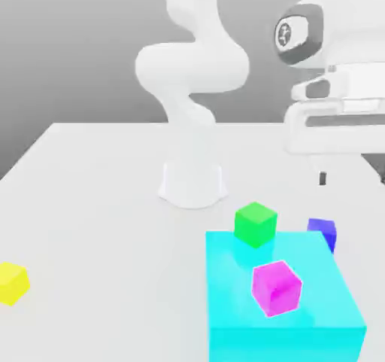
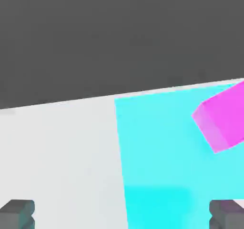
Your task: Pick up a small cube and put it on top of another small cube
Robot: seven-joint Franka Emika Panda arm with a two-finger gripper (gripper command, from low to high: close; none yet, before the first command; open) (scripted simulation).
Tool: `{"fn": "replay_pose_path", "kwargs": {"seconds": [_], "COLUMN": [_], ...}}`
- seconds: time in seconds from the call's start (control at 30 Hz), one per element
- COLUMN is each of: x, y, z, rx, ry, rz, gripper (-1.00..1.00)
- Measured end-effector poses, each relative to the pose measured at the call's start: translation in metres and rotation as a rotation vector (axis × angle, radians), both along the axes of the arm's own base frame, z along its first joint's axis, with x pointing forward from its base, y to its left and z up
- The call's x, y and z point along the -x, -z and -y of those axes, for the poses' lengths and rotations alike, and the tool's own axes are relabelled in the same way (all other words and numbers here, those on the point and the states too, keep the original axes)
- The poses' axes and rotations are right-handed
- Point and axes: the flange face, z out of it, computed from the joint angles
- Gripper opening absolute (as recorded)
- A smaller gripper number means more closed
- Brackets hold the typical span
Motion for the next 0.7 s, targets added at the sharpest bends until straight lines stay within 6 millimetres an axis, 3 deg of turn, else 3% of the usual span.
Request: {"fn": "replay_pose_path", "kwargs": {"seconds": [0.13, 0.2, 0.7], "x": [0.069, 0.1, 0.102], "y": [0.07, 0.092, 0.136], "z": [-0.018, -0.023, -0.031], "rx": [0.014, 0.023, 0.018], "ry": [0.036, 0.04, 0.057], "rz": [-0.133, -0.178, -0.184], "gripper": [0.0, 0.0, 0.0]}}
